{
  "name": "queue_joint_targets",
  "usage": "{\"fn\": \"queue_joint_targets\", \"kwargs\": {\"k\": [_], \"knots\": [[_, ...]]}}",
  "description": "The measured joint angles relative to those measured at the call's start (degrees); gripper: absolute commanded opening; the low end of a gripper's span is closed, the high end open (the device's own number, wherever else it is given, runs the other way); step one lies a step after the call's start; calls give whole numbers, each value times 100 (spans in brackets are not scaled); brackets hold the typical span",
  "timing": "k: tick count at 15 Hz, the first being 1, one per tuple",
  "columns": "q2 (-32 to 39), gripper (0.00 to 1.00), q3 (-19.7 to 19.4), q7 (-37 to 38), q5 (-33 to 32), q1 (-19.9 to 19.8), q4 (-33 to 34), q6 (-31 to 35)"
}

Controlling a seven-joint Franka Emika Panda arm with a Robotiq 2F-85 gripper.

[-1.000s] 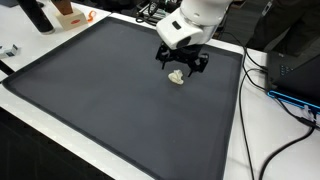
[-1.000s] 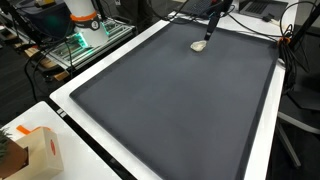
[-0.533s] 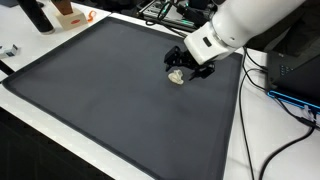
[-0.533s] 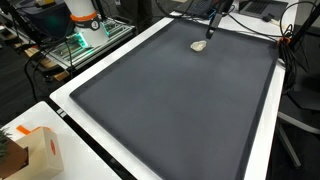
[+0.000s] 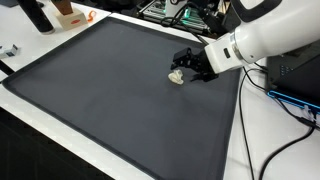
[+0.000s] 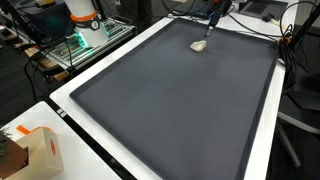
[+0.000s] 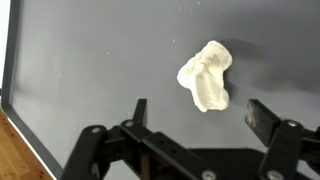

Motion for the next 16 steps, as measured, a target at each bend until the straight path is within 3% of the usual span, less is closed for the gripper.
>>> {"fn": "queue_joint_targets", "kwargs": {"k": [7,16], "knots": [[341,100,-66,426,0,213,521,-495],[394,100,-48,417,11,220,595,-502]]}}
